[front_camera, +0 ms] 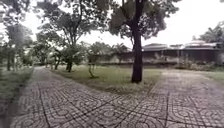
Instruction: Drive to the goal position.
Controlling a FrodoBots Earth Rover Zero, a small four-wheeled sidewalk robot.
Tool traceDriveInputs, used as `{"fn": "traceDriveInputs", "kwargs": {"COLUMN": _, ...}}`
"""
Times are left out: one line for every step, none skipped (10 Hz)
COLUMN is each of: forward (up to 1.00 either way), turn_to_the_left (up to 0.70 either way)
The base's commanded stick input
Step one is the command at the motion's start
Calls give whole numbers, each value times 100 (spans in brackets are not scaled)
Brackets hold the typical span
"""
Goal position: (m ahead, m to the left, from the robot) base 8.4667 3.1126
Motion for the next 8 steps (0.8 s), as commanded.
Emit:
{"fn": "traceDriveInputs", "kwargs": {"forward": 0, "turn_to_the_left": 45}}
{"fn": "traceDriveInputs", "kwargs": {"forward": 0, "turn_to_the_left": 45}}
{"fn": "traceDriveInputs", "kwargs": {"forward": 0, "turn_to_the_left": 45}}
{"fn": "traceDriveInputs", "kwargs": {"forward": 0, "turn_to_the_left": 45}}
{"fn": "traceDriveInputs", "kwargs": {"forward": 0, "turn_to_the_left": 45}}
{"fn": "traceDriveInputs", "kwargs": {"forward": 77, "turn_to_the_left": 31}}
{"fn": "traceDriveInputs", "kwargs": {"forward": 100, "turn_to_the_left": 27}}
{"fn": "traceDriveInputs", "kwargs": {"forward": 100, "turn_to_the_left": 27}}
